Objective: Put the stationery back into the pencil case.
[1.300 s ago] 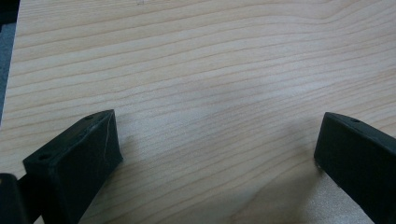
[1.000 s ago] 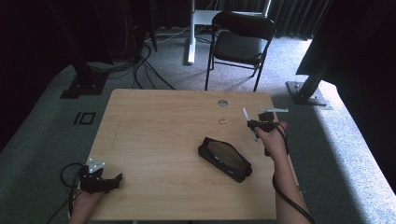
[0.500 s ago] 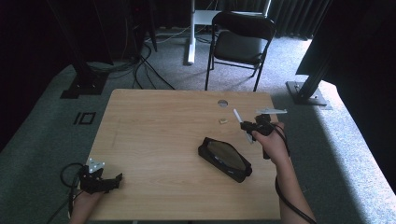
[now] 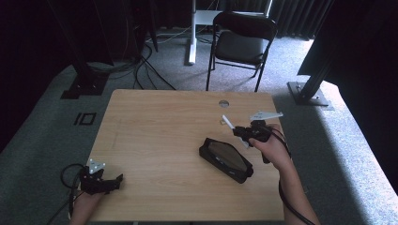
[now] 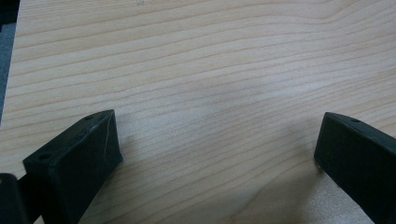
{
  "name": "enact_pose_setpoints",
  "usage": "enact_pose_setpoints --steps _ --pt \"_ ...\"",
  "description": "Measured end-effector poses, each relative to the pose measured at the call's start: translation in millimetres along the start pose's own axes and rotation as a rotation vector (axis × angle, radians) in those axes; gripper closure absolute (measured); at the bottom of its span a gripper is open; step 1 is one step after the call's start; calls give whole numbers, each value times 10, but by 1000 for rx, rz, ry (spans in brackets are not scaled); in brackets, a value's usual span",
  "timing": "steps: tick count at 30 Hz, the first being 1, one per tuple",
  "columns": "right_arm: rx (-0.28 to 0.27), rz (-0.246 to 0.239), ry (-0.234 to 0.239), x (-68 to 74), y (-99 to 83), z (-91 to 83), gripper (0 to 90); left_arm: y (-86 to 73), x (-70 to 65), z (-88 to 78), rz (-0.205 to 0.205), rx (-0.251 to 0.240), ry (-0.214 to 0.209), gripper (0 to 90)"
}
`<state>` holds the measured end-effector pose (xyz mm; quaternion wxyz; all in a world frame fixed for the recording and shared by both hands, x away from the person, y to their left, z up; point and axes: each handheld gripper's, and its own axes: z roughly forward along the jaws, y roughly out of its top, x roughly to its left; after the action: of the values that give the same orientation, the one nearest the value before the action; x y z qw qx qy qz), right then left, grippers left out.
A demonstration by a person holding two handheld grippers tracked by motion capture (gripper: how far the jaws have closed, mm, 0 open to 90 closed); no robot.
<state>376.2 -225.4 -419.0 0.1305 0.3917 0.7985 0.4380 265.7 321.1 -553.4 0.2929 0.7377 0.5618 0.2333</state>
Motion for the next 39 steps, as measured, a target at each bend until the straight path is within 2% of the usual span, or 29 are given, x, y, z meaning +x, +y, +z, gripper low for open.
enact_pose_setpoints --steps 6,12,19,27,35,39 --pt "32 -38 22 62 -33 31 786 0 0 0 -1 0 0 6" --pt "50 -66 75 126 -34 69 786 0 0 0 0 0 0 6" --pt "117 -121 104 216 -98 181 786 0 0 0 0 0 0 6" --pt "152 -145 149 251 -193 282 786 0 0 0 0 0 0 6" --pt "234 -172 153 268 -301 395 786 0 0 0 0 0 0 6" --pt "263 -187 130 284 -352 455 786 0 0 0 0 0 0 6"
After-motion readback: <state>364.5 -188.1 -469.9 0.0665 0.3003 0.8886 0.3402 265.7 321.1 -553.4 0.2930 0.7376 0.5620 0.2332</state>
